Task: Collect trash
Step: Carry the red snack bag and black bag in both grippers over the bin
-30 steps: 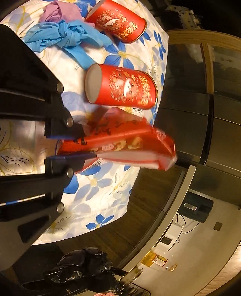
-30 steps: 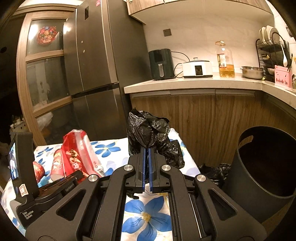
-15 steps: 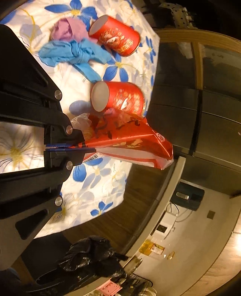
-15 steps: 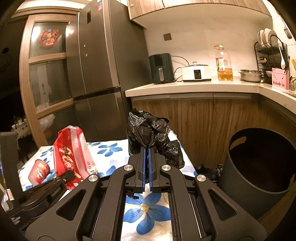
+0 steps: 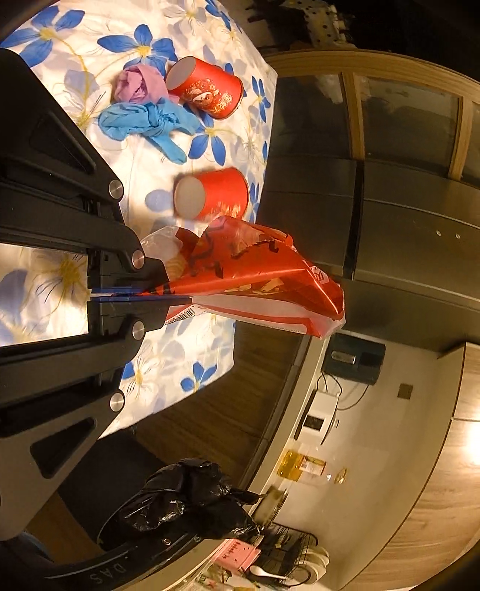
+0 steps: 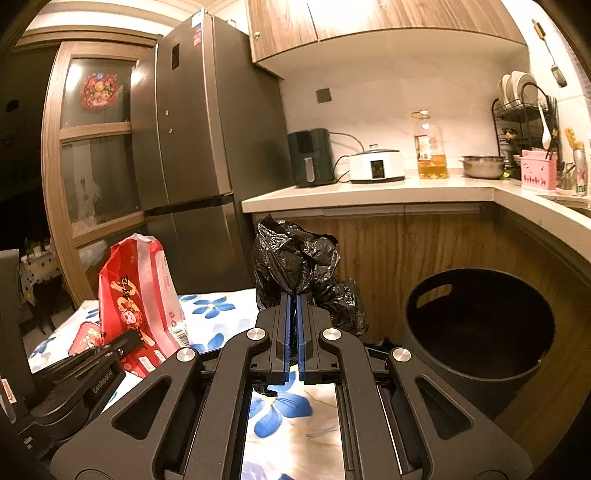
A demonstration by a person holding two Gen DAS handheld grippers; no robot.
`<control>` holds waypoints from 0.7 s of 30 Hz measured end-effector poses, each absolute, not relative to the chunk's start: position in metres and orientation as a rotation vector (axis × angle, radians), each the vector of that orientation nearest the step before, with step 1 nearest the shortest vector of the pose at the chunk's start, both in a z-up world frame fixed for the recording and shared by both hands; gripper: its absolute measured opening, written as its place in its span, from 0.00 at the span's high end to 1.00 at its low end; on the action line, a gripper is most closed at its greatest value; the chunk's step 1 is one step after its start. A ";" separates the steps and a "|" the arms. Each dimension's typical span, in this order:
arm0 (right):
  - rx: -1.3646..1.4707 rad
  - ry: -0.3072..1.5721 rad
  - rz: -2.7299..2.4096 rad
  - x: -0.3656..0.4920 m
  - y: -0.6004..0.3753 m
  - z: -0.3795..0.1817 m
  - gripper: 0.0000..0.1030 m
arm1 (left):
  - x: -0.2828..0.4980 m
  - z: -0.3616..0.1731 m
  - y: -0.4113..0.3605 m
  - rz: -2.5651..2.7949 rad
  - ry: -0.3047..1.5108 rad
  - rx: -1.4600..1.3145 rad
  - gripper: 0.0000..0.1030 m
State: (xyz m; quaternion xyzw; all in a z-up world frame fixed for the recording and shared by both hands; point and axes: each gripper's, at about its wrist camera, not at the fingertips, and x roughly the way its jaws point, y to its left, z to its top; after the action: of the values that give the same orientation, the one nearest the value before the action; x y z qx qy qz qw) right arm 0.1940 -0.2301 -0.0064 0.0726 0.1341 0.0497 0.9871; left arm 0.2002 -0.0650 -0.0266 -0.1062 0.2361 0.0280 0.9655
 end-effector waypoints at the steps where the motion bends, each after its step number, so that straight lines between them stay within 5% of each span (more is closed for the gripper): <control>1: 0.147 0.266 0.096 0.192 -0.232 -0.005 0.97 | 0.198 -0.025 -0.069 0.049 0.474 -0.209 1.00; 21: 0.176 0.188 -0.100 0.153 -0.343 0.015 0.97 | 0.197 0.007 -0.217 -0.293 0.403 -0.047 1.00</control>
State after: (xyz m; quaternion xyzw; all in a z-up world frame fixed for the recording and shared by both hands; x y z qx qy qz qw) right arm 0.1525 -0.3433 0.0153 0.0876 0.0937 -0.0501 0.9905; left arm 0.1968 -0.2175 0.0071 -0.0234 0.1992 -0.1451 0.9689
